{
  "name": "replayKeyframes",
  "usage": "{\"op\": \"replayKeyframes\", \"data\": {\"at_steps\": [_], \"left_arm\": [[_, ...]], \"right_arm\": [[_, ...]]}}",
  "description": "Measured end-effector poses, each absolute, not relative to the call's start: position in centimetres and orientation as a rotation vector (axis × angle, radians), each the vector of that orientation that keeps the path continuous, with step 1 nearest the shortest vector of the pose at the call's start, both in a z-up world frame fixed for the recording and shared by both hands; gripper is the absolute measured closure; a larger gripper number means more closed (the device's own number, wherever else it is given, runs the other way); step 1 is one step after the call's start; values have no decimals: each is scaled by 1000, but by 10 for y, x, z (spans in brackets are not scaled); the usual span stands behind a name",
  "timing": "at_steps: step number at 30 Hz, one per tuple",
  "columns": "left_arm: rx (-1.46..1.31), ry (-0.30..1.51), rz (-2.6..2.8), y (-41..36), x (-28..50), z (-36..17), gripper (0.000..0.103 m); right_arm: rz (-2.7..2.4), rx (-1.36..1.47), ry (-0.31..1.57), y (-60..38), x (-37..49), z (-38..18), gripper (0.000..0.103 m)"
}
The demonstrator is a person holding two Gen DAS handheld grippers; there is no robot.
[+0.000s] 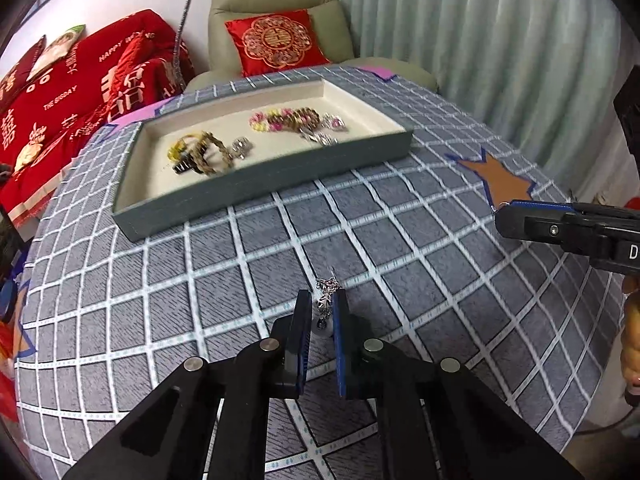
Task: Organize jewelry
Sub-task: 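Carry the chain bracelet and earring with both grippers into the tray box, then open the right gripper releasing the chain while the left releases the earring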
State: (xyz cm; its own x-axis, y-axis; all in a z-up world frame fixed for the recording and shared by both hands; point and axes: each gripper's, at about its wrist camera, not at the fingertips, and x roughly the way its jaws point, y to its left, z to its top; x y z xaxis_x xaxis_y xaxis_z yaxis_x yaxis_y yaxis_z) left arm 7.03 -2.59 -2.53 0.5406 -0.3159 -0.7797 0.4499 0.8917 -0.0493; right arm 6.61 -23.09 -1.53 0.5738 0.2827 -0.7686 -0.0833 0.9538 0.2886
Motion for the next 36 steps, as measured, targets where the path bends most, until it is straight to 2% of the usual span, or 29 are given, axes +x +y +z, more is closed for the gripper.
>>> {"op": "replayKeyframes", "data": {"at_steps": [14, 21, 30, 36], "left_arm": [[119, 814, -357, -21, 106, 24, 83], [87, 795, -307, -17, 136, 35, 83], [31, 783, -231, -7, 185, 29, 83], [16, 816, -170, -3, 216, 9, 83]], "right_arm": [[287, 236, 884, -226, 114, 39, 67], [309, 235, 893, -216, 153, 49, 67], [309, 242, 931, -207, 208, 35, 67], [291, 273, 1019, -205, 244, -4, 67]]}}
